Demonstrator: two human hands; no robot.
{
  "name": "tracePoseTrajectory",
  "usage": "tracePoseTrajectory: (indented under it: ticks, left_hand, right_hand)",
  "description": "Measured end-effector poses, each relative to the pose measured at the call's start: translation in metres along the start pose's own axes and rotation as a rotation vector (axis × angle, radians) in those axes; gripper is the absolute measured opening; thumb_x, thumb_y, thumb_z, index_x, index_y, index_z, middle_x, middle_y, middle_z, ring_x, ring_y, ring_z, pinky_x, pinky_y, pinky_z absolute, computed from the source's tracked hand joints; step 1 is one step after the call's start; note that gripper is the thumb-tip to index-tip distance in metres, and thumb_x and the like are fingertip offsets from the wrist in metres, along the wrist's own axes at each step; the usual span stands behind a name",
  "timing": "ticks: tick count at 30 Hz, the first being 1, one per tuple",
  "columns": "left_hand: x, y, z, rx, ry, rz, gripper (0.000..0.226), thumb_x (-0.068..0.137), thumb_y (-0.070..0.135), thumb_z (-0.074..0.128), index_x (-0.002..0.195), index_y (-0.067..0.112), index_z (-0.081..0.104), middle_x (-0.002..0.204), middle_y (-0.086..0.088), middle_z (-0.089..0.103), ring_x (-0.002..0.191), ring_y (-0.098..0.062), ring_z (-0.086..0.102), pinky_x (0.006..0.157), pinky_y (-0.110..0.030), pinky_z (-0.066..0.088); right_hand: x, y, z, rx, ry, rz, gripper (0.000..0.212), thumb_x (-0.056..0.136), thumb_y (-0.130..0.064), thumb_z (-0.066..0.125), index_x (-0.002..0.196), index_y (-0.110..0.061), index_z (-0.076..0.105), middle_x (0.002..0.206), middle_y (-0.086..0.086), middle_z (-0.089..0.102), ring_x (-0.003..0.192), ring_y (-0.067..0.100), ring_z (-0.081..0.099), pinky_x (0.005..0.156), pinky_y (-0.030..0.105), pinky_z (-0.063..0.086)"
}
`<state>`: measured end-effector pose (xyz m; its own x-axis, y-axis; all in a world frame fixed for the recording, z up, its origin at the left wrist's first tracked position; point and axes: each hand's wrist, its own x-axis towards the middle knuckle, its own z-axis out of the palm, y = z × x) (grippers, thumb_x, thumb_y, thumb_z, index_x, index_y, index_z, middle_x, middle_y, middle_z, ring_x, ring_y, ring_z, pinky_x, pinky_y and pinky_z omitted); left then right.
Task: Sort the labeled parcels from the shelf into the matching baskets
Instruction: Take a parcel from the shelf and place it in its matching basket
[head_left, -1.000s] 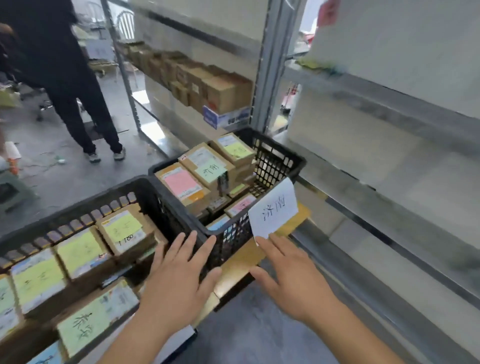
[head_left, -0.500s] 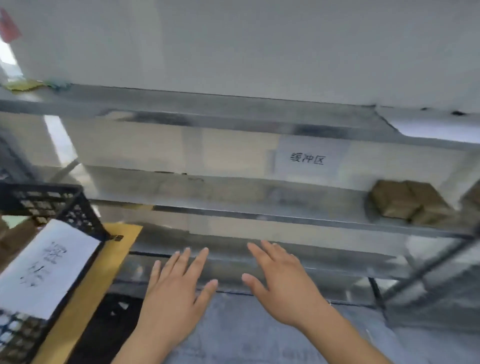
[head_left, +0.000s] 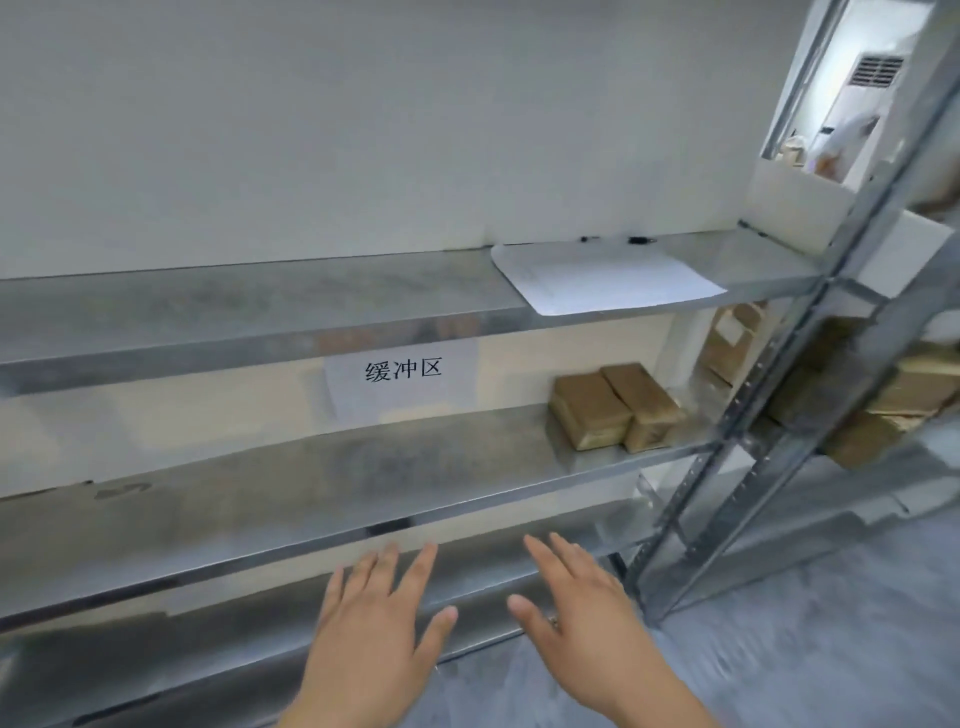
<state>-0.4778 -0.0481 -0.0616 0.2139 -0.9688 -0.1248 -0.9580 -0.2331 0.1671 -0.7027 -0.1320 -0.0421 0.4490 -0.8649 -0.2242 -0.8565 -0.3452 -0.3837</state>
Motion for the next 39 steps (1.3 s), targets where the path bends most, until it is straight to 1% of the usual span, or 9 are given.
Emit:
tracePoseTrajectory:
  ticks: [2, 6, 11, 14, 21, 26, 29, 34, 39]
  left_hand:
    - [0.036, 0.010, -0.002, -0.024, -0.029, 0.021, 0.077, 0.087, 0.077, 0.021, 0.153, 0.041, 0.034, 0.152, -0.008, 0.049, 0.139, -0.030, 0.047, 0.116, -0.050, 0.032]
    - [0.106, 0.038, -0.005, -0.066, -0.031, 0.100, 0.090, 0.075, 0.078, -0.005, 0.158, 0.044, 0.002, 0.168, -0.005, 0.017, 0.154, -0.026, 0.015, 0.124, -0.046, 0.005]
    - [0.187, 0.066, 0.004, -0.076, -0.058, 0.166, 0.091, 0.075, 0.077, -0.004, 0.159, 0.042, 0.004, 0.166, -0.007, 0.021, 0.152, -0.029, 0.022, 0.123, -0.046, 0.009]
    - [0.227, 0.085, 0.008, -0.049, -0.060, 0.177, 0.091, 0.077, 0.076, -0.002, 0.159, 0.039, 0.009, 0.159, -0.009, 0.035, 0.142, -0.033, 0.037, 0.120, -0.047, 0.021]
    - [0.307, 0.150, 0.022, -0.033, -0.043, 0.107, 0.091, 0.078, 0.076, -0.002, 0.158, 0.033, -0.014, 0.163, -0.015, 0.025, 0.141, -0.035, 0.038, 0.117, -0.045, 0.029]
    - [0.367, 0.202, 0.041, -0.065, 0.037, 0.003, 0.075, 0.092, 0.063, 0.025, 0.156, 0.025, 0.022, 0.147, -0.017, 0.049, 0.128, -0.037, 0.053, 0.106, -0.047, 0.043]
    - [0.396, 0.229, 0.047, -0.134, -0.015, -0.076, 0.057, 0.093, 0.058, 0.033, 0.142, 0.029, 0.040, 0.139, -0.005, 0.055, 0.125, -0.030, 0.054, 0.103, -0.044, 0.044]
    - [0.415, 0.252, 0.064, -0.391, -0.104, -0.128, 0.025, 0.092, 0.057, 0.035, 0.096, 0.039, 0.052, 0.101, 0.011, 0.063, 0.097, -0.016, 0.063, 0.084, -0.040, 0.053]
    - [0.414, 0.263, 0.076, -0.498, -0.007, -0.171, 0.020, 0.094, 0.048, 0.032, 0.099, 0.039, 0.049, 0.096, 0.015, 0.059, 0.087, -0.006, 0.058, 0.079, -0.033, 0.052]
  right_hand:
    - [0.024, 0.015, -0.009, -0.003, 0.006, 0.036, 0.080, 0.092, -0.081, 0.020, 0.161, -0.043, 0.008, 0.171, -0.009, 0.007, 0.158, 0.016, 0.006, 0.126, 0.044, 0.016]
    - [0.067, 0.046, -0.030, 0.001, 0.041, 0.118, 0.100, 0.075, -0.091, 0.003, 0.161, -0.041, 0.013, 0.170, -0.009, 0.013, 0.157, 0.015, 0.011, 0.125, 0.042, 0.019]
    - [0.123, 0.082, -0.051, 0.044, 0.041, 0.187, 0.072, 0.099, -0.069, 0.034, 0.162, -0.037, 0.018, 0.170, -0.007, 0.017, 0.156, 0.015, 0.016, 0.124, 0.036, 0.022]
    - [0.149, 0.100, -0.057, 0.059, 0.024, 0.207, 0.071, 0.100, -0.067, 0.036, 0.161, -0.036, 0.019, 0.170, -0.006, 0.017, 0.155, 0.016, 0.017, 0.123, 0.035, 0.025]
    - [0.235, 0.163, -0.089, 0.047, 0.023, 0.177, 0.069, 0.101, -0.064, 0.036, 0.161, -0.031, 0.024, 0.168, 0.001, 0.023, 0.154, 0.022, 0.021, 0.121, 0.036, 0.026]
    - [0.319, 0.208, -0.100, -0.109, 0.048, -0.077, 0.066, 0.092, -0.053, 0.026, 0.130, -0.018, 0.068, 0.158, 0.012, 0.044, 0.146, 0.037, 0.039, 0.114, 0.054, 0.036]
    - [0.356, 0.230, -0.102, -0.219, -0.002, -0.069, 0.062, 0.094, -0.054, 0.028, 0.147, -0.031, 0.049, 0.158, 0.003, 0.045, 0.145, 0.035, 0.040, 0.119, 0.056, 0.029]
    - [0.370, 0.250, -0.098, -0.203, -0.032, -0.075, 0.038, 0.087, -0.045, 0.040, 0.109, -0.027, 0.066, 0.117, 0.003, 0.069, 0.115, 0.032, 0.063, 0.103, 0.052, 0.047]
    - [0.367, 0.247, -0.100, -0.147, -0.010, -0.127, 0.029, 0.089, -0.040, 0.048, 0.108, -0.029, 0.067, 0.110, -0.001, 0.071, 0.107, 0.027, 0.065, 0.100, 0.044, 0.052]
